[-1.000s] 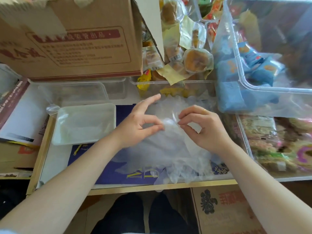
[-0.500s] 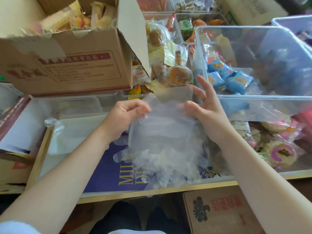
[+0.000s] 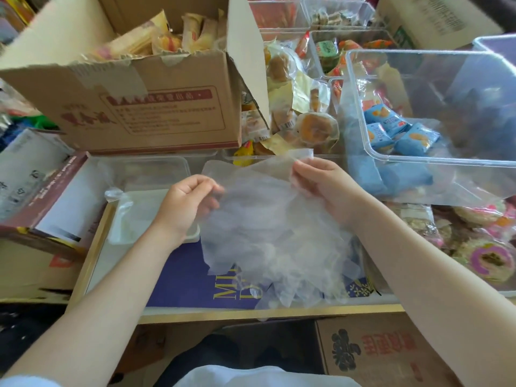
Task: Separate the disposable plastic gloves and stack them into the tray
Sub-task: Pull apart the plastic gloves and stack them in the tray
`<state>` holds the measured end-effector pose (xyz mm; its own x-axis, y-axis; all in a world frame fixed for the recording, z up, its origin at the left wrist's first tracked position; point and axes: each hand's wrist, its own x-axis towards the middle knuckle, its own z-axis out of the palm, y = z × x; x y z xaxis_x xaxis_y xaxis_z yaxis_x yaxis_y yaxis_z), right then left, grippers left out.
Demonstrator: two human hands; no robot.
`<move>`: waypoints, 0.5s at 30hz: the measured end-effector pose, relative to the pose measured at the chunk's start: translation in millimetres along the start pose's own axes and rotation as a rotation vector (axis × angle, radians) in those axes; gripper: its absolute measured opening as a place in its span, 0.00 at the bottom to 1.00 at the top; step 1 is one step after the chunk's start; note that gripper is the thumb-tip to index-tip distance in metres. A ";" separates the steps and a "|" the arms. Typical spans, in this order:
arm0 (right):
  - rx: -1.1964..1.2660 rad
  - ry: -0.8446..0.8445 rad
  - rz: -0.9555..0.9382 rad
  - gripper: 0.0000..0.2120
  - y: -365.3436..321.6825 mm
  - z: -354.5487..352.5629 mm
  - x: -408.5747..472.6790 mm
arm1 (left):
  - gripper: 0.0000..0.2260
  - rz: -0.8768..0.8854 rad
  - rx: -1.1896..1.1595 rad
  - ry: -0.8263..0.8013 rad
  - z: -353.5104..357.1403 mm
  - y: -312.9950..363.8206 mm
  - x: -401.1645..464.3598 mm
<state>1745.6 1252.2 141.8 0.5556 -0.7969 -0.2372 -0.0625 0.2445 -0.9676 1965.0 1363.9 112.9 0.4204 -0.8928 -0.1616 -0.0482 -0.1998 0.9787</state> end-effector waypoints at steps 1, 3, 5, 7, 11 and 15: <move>-0.026 0.002 0.012 0.13 0.8 -3.0 1.9 | 0.13 -0.023 0.026 0.063 -7.2 -4.5 1.7; -0.086 0.047 0.054 0.15 4.2 -7.6 6.0 | 0.12 -0.076 0.070 0.137 -21.2 -15.1 5.8; -0.056 0.115 0.150 0.14 7.1 -11.8 9.3 | 0.11 -0.131 0.079 0.167 -31.4 -22.5 8.4; 0.045 0.129 0.237 0.13 5.9 -12.4 10.1 | 0.11 -0.155 0.072 0.169 -35.0 -24.2 9.5; 0.072 -0.049 0.157 0.11 -2.5 -9.2 6.8 | 0.11 -0.148 -0.010 0.175 -33.1 -18.0 15.0; 0.241 -0.233 0.133 0.04 -17.8 2.1 -2.8 | 0.11 -0.159 -0.122 0.140 -33.8 -9.4 25.5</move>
<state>1746.9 1251.2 159.9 0.7316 -0.6087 -0.3069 0.0350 0.4831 -0.8749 2006.8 1356.6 103.8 0.5360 -0.7876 -0.3037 0.1346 -0.2755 0.9518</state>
